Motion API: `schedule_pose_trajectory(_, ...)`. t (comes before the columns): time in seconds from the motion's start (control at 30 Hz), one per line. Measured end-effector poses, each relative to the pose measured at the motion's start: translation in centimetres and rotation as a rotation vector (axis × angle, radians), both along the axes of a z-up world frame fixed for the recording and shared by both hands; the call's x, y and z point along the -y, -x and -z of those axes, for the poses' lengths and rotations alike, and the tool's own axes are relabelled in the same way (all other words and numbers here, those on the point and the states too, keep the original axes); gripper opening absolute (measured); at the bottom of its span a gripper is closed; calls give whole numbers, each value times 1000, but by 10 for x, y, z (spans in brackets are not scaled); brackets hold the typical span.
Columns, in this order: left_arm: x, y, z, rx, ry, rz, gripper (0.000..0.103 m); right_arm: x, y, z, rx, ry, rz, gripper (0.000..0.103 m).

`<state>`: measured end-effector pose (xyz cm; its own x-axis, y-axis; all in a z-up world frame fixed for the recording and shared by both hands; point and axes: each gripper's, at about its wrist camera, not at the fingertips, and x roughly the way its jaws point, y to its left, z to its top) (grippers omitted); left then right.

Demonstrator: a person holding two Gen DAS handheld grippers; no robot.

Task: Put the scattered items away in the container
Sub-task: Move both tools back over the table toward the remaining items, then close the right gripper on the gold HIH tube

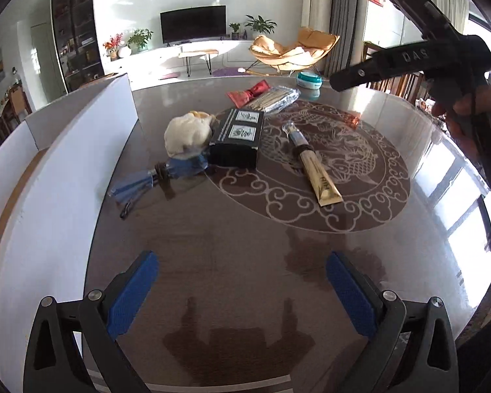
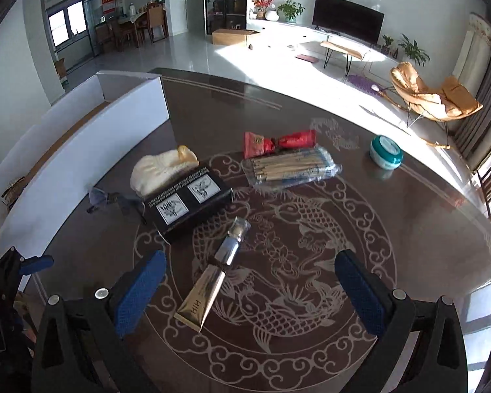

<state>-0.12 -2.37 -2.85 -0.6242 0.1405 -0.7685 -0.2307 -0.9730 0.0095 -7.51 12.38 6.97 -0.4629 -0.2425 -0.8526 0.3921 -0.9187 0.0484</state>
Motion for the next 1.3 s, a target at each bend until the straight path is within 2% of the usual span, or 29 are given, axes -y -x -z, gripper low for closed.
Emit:
schedule_pose_trajectory(0.07,-1,1,12,2,25,-8,103,-18,-14,44,83,82,48,103)
schedule_pose_trajectory(0.13,-1,5,19,5,55,-17,103,-19,-25,67,83,133,68,103)
schedule_pose_trajectory(0.2,2,10,25,14,74,-28,103,-11,-35,68,-9,138,68,103)
schedule_pose_trajectory(0.23,5,12,29,36,76,-35,103,-5,-33,70,-21,143,62,103)
schedule_pose_trajectory(0.3,15,18,32,71,2,-47,103,8,-26,72,-42,109,69,103)
schedule_pose_trajectory(0.43,16,16,29,73,5,-55,103,39,-6,76,-85,-19,44,103)
schedule_pose_trajectory(0.57,18,12,27,69,4,-62,103,42,7,78,-90,-21,63,102)
schedule_pose_trajectory(0.67,20,11,28,69,3,-63,103,31,7,75,-115,-19,78,82)
schedule_pose_trajectory(0.73,21,11,31,69,3,-64,103,23,5,72,-132,-17,90,59)
schedule_pose_trajectory(0.77,22,10,30,69,3,-66,103,18,5,71,-136,-12,95,53)
schedule_pose_trajectory(0.83,23,11,32,70,3,-70,103,8,4,70,-143,-9,104,30)
schedule_pose_trajectory(0.93,24,13,32,92,10,-65,103,-7,-2,69,-148,-22,119,29)
schedule_pose_trajectory(1.0,24,19,26,111,26,-25,103,-17,-10,69,-157,-42,125,29)
schedule_pose_trajectory(1.1,24,32,1,28,120,17,103,-32,-16,70,-145,-14,146,29)
schedule_pose_trajectory(1.2,22,62,-9,2,228,54,103,-36,-17,70,-141,-3,160,29)
schedule_pose_trajectory(1.3,23,90,-9,-1,261,66,103,-33,-18,70,-148,-22,159,29)
